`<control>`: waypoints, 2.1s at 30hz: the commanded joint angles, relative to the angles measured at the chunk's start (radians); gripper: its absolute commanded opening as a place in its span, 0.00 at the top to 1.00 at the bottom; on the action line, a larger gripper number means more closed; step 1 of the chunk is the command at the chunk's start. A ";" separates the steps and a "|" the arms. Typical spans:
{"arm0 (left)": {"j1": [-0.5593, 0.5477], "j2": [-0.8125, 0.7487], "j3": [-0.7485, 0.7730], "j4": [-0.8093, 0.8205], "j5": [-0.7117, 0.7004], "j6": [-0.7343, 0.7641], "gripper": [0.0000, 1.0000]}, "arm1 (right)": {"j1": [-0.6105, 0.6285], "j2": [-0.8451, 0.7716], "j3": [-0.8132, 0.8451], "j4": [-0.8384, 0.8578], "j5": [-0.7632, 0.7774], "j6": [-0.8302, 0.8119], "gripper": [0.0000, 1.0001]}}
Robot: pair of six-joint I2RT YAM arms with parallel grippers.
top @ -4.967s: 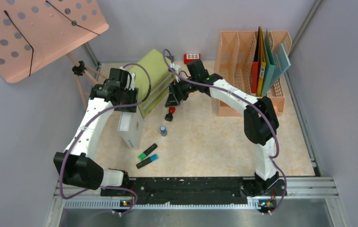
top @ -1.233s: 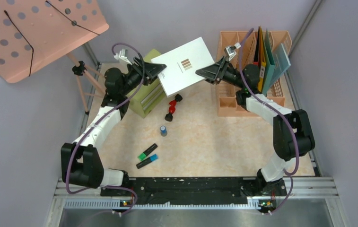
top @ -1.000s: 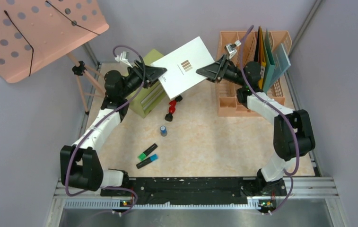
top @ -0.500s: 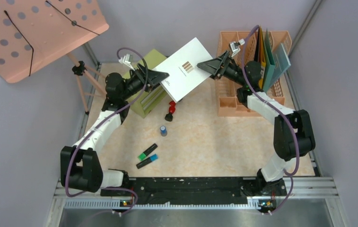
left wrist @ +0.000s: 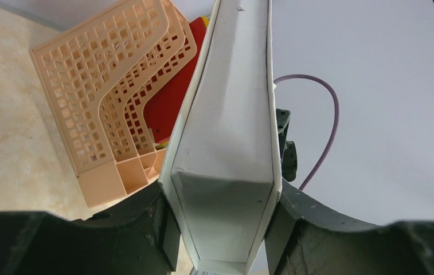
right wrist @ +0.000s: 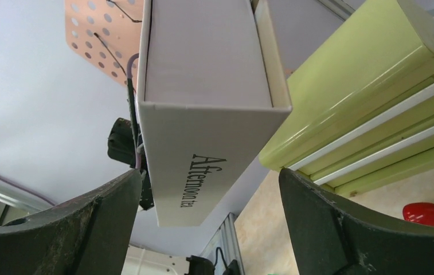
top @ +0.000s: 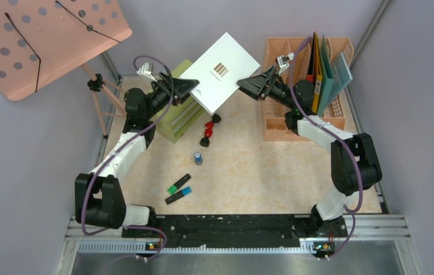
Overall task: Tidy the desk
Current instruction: Place the book in the storage box.
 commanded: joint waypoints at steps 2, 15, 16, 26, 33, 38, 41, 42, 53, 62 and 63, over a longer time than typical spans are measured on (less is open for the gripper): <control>-0.006 0.015 0.037 0.128 -0.035 -0.012 1.00 | 0.041 -0.025 0.018 0.100 0.011 0.023 0.11; -0.086 0.012 -0.045 0.140 -0.067 0.056 1.00 | 0.085 0.036 0.053 0.181 0.006 0.075 0.21; -0.089 0.009 -0.051 0.139 -0.067 0.059 1.00 | 0.085 0.036 0.052 0.183 0.006 0.074 0.22; -0.104 -0.003 -0.101 0.102 -0.064 0.099 1.00 | 0.080 0.028 0.073 0.181 -0.013 0.058 0.45; -0.109 0.005 -0.122 0.099 -0.047 0.095 1.00 | 0.049 0.003 0.074 0.195 -0.020 0.059 0.69; -0.131 0.005 -0.164 0.108 -0.086 0.076 1.00 | 0.024 -0.004 0.081 0.208 -0.016 0.059 0.92; -0.133 0.004 -0.180 0.134 -0.117 0.050 1.00 | 0.014 -0.006 0.079 0.206 -0.011 0.057 0.88; -0.129 0.003 -0.179 0.146 -0.119 0.043 1.00 | 0.013 -0.008 0.074 0.198 -0.011 0.045 0.81; -0.011 -0.042 -0.157 0.236 -0.133 -0.047 1.00 | -0.004 -0.007 0.016 0.094 0.013 -0.043 0.37; 0.041 -0.048 -0.138 0.281 -0.150 -0.069 1.00 | -0.009 -0.033 -0.024 0.045 0.038 -0.081 0.31; 0.051 -0.049 -0.138 0.283 -0.151 -0.074 1.00 | -0.013 -0.035 -0.030 0.041 0.042 -0.082 0.31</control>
